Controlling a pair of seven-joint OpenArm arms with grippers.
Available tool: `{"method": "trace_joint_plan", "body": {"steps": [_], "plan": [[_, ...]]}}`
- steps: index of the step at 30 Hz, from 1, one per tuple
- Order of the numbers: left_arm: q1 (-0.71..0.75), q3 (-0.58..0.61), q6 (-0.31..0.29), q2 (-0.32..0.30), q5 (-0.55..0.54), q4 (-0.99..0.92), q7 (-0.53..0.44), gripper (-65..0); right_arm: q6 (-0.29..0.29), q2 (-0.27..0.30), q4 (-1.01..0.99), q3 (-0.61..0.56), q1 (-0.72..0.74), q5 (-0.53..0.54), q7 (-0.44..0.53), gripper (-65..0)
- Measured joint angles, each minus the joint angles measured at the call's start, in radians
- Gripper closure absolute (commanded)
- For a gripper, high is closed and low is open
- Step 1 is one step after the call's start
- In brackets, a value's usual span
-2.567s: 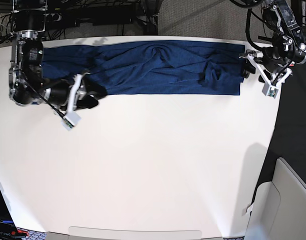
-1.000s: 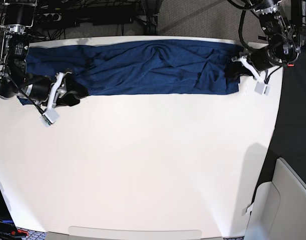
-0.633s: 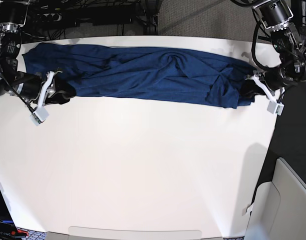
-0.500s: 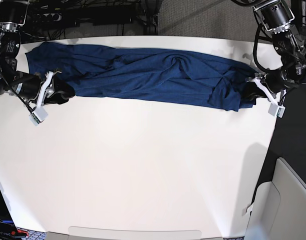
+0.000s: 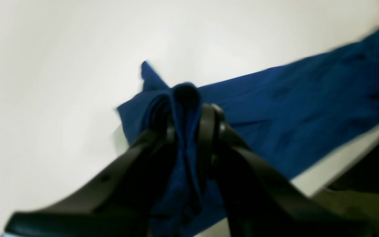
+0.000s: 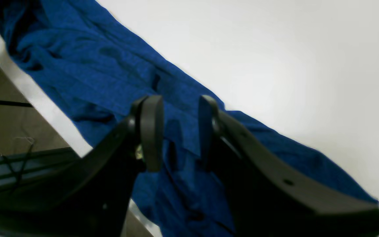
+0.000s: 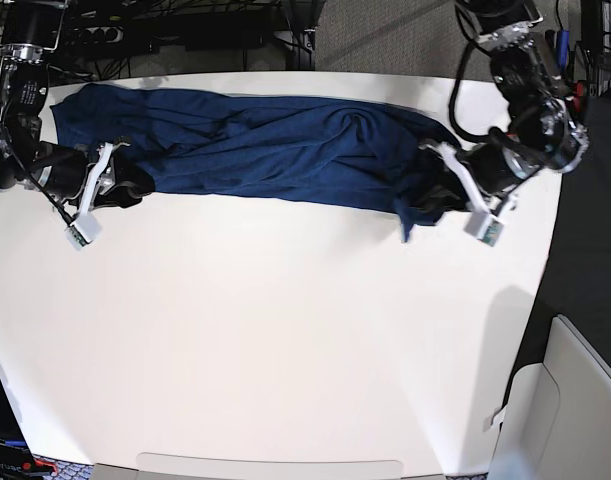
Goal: Fold the T-shirt properly
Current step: 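Carry the left gripper's end toward the right gripper, folding the strip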
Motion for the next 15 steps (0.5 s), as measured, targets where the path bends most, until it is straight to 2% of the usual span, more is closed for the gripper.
{"method": "trace_joint_plan", "body": {"steps": [2, 15], "plan": [[0.014, 0.040, 0.000, 0.033, 0.001, 0.004, 0.013, -5.4, 0.000, -0.006, 0.000, 0.001, 0.000, -0.029, -0.001, -16.3], [0.021, 0.166, 0.000, 0.201, 0.019, 0.005, 0.014, -5.4, 0.000, -0.047, -0.001, 0.001, 0.000, -0.033, 0.000, -16.3]]}}
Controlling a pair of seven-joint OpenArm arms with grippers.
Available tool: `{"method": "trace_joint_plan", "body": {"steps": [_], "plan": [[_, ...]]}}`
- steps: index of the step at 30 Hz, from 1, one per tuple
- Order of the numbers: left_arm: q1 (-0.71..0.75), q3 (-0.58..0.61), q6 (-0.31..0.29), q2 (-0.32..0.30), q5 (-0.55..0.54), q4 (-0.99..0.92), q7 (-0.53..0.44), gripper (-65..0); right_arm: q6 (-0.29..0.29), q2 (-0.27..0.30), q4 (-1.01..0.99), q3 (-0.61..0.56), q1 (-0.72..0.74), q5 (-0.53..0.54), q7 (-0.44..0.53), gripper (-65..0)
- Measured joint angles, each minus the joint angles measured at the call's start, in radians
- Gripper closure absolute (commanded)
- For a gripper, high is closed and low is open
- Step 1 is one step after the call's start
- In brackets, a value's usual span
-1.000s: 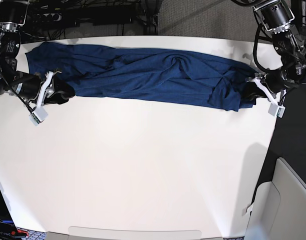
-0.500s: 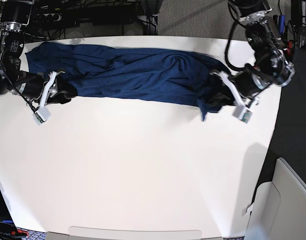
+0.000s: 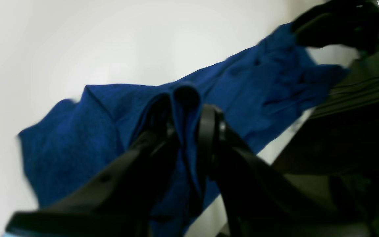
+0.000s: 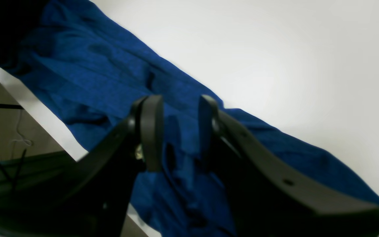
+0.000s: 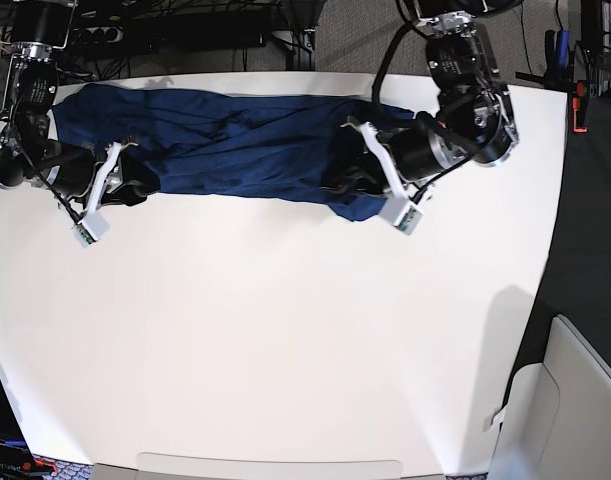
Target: Fold the T-shirt properly
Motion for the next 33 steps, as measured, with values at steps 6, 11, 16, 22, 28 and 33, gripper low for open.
{"method": "trace_joint_plan", "body": {"steps": [6, 11, 16, 22, 28, 33], "plan": [[-0.003, 0.077, 0.000, 0.056, 0.000, 0.000, 0.000, -5.4, 0.000, 0.000, 0.000, 0.000, 0.000, 0.000, 0.000, -16.3], [-0.018, 0.135, 0.000, 0.064, 0.000, 0.000, 0.003, -5.4, 0.000, 0.000, 0.000, 0.000, 0.000, 0.000, 0.000, -16.3], [-0.038, 0.169, -0.001, 0.064, 0.000, -0.054, -0.013, -5.4, 0.000, -0.004, 0.000, 0.000, 0.000, 0.000, 0.000, -16.3], [-0.052, 0.204, 0.000, 0.061, -0.002, -0.101, -0.016, -5.4, 0.000, -0.016, 0.000, 0.001, 0.000, -0.001, 0.000, -16.3], [-0.052, 0.242, 0.000, 0.061, 0.000, -0.102, -0.016, -7.4, 0.000, -0.031, 0.000, 0.001, 0.004, 0.000, 0.000, -16.3], [-0.052, 0.292, 0.000, 0.062, -0.002, -0.102, -0.018, -18.7, 0.000, -0.030, -0.001, 0.001, 0.011, -0.001, 0.000, -16.3]]}}
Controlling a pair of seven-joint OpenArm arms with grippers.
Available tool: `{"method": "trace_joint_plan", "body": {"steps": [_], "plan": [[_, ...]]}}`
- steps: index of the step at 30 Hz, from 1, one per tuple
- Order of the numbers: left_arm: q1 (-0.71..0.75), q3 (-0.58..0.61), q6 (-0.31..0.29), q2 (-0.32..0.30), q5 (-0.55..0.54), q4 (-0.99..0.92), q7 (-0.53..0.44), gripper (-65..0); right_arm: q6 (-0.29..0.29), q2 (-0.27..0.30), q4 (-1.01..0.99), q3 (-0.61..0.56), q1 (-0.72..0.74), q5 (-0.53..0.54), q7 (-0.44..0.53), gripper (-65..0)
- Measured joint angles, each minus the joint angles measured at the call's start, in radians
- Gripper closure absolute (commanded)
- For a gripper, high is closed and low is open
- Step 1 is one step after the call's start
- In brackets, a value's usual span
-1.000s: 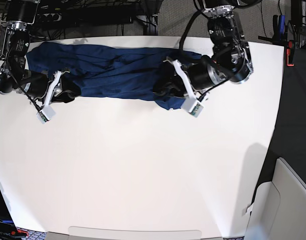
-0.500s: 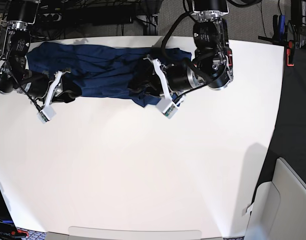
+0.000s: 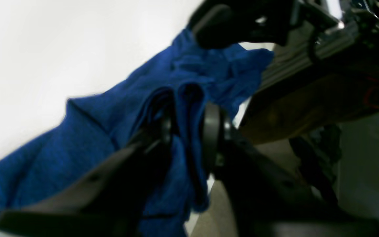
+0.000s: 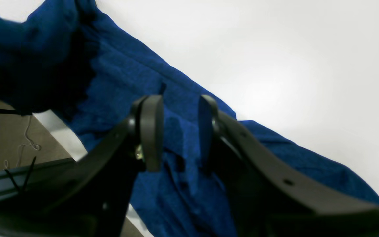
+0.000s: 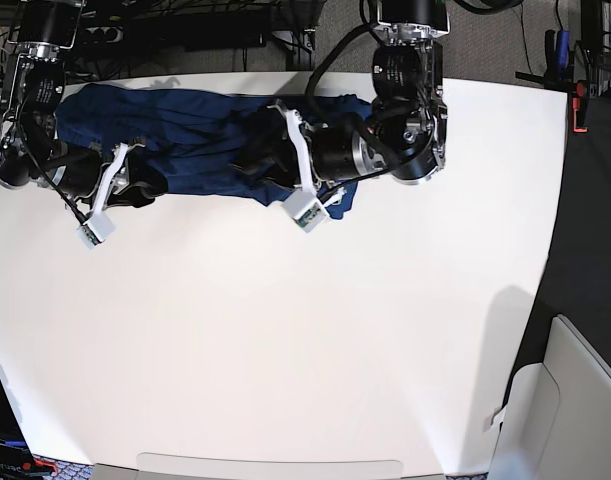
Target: Fold the T-shirt properly
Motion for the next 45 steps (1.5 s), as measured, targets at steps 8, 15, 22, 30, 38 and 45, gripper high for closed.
{"method": "trace_joint_plan", "body": {"steps": [8, 15, 22, 30, 38, 45], "plan": [[-0.021, -0.080, 0.000, 0.003, -0.002, 0.020, 0.003, -24.3, 0.000, 0.000, 0.000, 0.000, 0.002, 0.000, 0.000, -16.3], [-0.021, -0.211, 0.001, -0.169, 0.000, 0.050, 0.001, -24.3, 0.000, 0.000, -0.001, 0.000, 0.002, 0.000, 0.000, -16.3], [0.066, -0.201, 0.000, -0.272, -0.003, 0.043, -0.025, -24.3, 0.000, 0.031, -0.001, 0.003, 0.000, -0.056, 0.000, -16.3], [0.055, -0.101, 0.003, -0.204, -0.003, 0.046, -0.035, -24.3, 0.000, -0.017, -0.001, -0.001, 0.011, -0.056, 0.000, -16.3], [0.025, -0.037, -0.002, -0.108, -0.009, 0.013, -0.044, -24.3, 0.001, -0.060, 0.000, -0.134, 0.049, -0.053, -0.003, -18.1], [-0.025, -0.038, 0.000, -0.100, 0.002, -0.090, -0.050, -24.3, 0.000, -0.055, 0.003, -0.134, 0.068, -0.077, -0.004, -18.1]]}}
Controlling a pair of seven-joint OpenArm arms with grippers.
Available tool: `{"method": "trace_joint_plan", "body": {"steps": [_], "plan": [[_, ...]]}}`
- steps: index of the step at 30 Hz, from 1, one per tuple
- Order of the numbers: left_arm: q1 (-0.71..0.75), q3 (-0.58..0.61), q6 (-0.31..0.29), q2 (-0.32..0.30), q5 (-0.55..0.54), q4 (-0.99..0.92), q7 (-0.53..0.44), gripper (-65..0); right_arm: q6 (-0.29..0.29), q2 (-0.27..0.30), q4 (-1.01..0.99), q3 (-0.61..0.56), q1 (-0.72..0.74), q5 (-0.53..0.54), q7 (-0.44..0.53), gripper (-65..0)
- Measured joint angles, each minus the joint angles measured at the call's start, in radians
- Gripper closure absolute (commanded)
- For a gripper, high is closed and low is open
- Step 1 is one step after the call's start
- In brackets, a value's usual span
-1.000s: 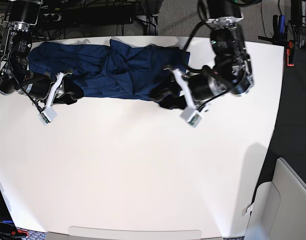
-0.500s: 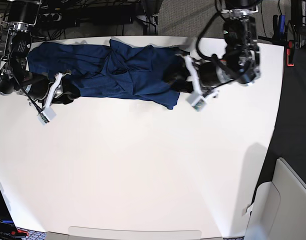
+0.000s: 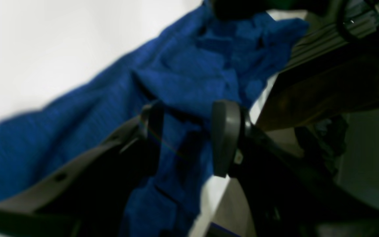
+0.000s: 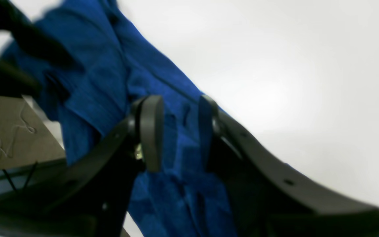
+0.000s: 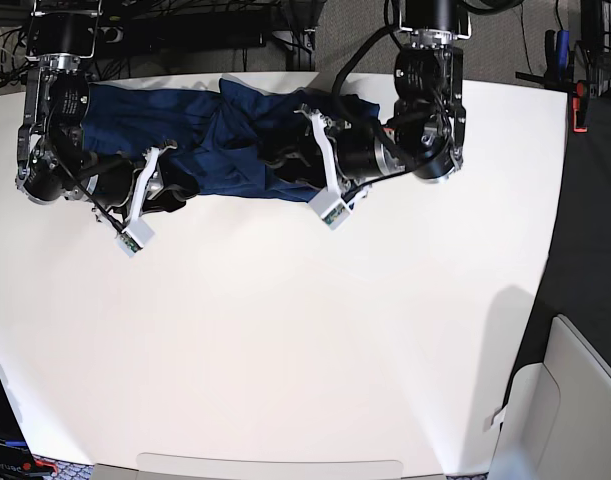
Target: Fold the T-shirt properly
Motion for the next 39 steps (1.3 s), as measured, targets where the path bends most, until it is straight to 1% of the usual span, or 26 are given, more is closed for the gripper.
{"method": "trace_joint_plan", "body": {"steps": [2, 5, 11, 13, 18, 24, 26, 29, 31, 33, 37, 39], "plan": [[-0.006, -0.004, 0.000, -0.001, -0.004, 0.003, -0.014, -24.3, 0.000, -0.004, 0.000, -0.004, 0.010, 0.010, 0.005, -18.2], [0.003, -0.004, 0.000, -0.004, -0.002, -0.001, -0.001, -24.3, 0.000, -0.005, 0.000, -0.006, 0.013, 0.010, 0.002, -18.2], [-0.001, 0.001, 0.000, 0.000, 0.000, -0.056, -0.006, -24.3, 0.000, -0.014, -0.002, -0.006, 0.041, 0.010, 0.003, -18.2], [0.000, 0.001, 0.000, 0.003, 0.000, -0.070, -0.006, -24.3, 0.000, -0.006, -0.002, -0.005, 0.040, 0.010, 0.003, -18.2], [-0.003, 0.060, 0.000, 0.015, -0.001, -0.078, -0.007, -24.3, 0.000, 0.028, -0.002, -0.002, 0.044, 0.006, 0.003, -18.2], [-0.004, 0.082, 0.000, 0.020, -0.001, -0.107, -0.010, -24.3, 0.000, 0.029, -0.002, 0.047, 0.042, 0.007, 0.004, -18.2], [-0.013, 0.089, -0.001, 0.032, -0.002, -0.158, -0.030, -24.3, 0.000, 0.030, -0.002, 0.056, 0.038, 0.012, 0.003, -18.2], [-0.060, 0.142, 0.003, 0.033, 0.003, -0.247, -0.078, -24.3, 0.000, 0.030, -0.002, 0.077, 0.030, 0.014, 0.004, -18.1], [-0.079, 0.174, 0.003, 0.033, -0.002, -0.258, -0.113, -24.0, 0.000, 0.030, -0.001, 0.095, 0.018, 0.015, 0.004, -18.1], [-0.089, 0.198, 0.002, 0.034, -0.004, -0.260, -0.123, -22.8, 0.000, 0.031, -0.001, 0.102, 0.010, 0.013, 0.003, -18.1], [-0.120, 0.195, 0.003, 0.033, -0.001, -0.266, -0.128, -22.6, 0.000, 0.032, -0.001, 0.101, -0.002, 0.014, 0.003, -18.0], [-0.150, 0.193, 0.003, 0.033, 0.003, -0.266, -0.146, -22.6, 0.000, 0.032, -0.001, 0.101, -0.005, 0.014, 0.002, -18.0]]}}
